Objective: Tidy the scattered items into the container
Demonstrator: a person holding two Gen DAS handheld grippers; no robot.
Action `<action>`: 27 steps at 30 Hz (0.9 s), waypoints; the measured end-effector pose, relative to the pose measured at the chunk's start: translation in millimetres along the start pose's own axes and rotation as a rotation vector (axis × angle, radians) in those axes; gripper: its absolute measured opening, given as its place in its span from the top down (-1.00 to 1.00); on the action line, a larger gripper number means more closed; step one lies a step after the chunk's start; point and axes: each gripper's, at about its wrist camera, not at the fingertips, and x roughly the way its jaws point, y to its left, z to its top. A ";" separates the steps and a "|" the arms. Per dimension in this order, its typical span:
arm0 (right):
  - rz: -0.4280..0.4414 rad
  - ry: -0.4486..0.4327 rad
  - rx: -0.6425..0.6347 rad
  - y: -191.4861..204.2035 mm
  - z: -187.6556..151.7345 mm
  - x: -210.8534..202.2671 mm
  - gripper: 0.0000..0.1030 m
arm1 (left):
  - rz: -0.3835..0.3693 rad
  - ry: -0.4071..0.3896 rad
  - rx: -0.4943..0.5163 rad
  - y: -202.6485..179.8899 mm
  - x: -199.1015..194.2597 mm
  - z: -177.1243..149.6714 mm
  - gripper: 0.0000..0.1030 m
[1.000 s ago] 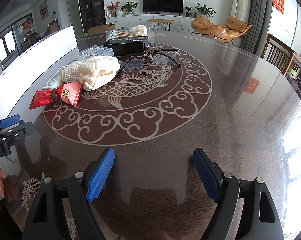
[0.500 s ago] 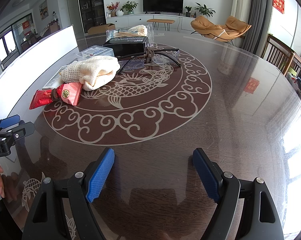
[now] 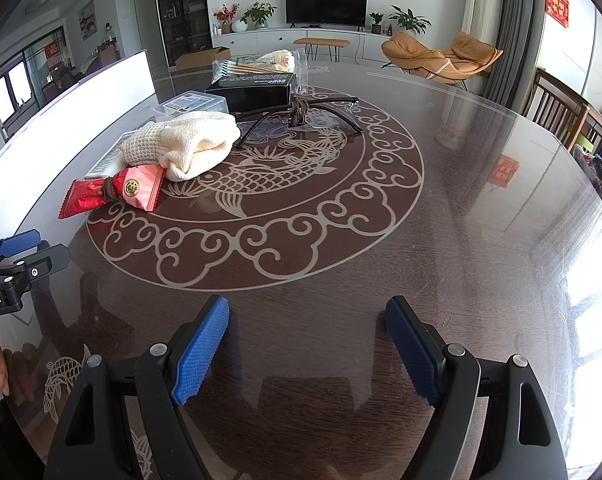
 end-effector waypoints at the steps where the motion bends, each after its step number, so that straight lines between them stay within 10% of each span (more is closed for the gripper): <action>1: 0.000 0.000 0.000 -0.2 0.0 -0.1 -0.58 | 0.000 0.000 0.000 -0.4 0.0 -0.1 -1.00; 27: 0.000 0.000 0.000 -0.1 0.0 0.2 -0.58 | 0.004 0.001 0.003 -1.5 0.1 -0.3 -1.00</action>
